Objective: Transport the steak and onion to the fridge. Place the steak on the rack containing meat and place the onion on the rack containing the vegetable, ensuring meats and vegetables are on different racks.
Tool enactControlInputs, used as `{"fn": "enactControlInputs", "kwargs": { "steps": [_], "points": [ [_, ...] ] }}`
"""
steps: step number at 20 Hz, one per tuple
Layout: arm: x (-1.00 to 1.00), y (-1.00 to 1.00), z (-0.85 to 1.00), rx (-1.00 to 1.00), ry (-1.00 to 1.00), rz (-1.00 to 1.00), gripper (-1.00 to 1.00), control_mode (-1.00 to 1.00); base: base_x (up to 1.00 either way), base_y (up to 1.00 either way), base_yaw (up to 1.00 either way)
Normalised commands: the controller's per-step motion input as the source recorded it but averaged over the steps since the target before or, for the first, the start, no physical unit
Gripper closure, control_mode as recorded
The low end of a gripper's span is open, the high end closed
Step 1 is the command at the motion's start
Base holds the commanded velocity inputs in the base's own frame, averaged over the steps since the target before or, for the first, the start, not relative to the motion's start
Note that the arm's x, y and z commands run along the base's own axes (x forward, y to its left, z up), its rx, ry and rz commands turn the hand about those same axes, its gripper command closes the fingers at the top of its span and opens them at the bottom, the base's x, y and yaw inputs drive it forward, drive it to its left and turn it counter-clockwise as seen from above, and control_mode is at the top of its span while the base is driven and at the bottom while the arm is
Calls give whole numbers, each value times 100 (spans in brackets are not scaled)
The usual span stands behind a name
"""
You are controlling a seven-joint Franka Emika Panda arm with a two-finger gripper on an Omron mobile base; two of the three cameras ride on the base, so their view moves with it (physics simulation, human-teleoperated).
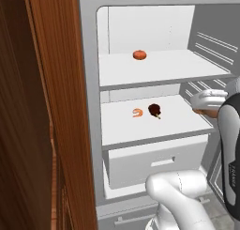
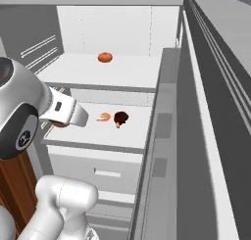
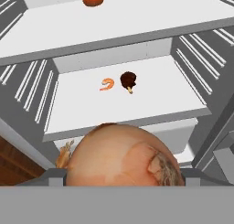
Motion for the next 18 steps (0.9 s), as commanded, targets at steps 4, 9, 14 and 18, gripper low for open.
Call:
{"fn": "enactControlInputs", "kwargs": {
  "steps": [4,9,14,18],
  "points": [
    [0,0,0,0,0,0,100,100,96,0,2],
    [0,0,0,0,0,0,100,100,94,0,13],
    [0,0,0,0,0,0,100,100,93,10,10],
    [39,14,0,0,1,0,100,100,24,5,0]
  ]
}}
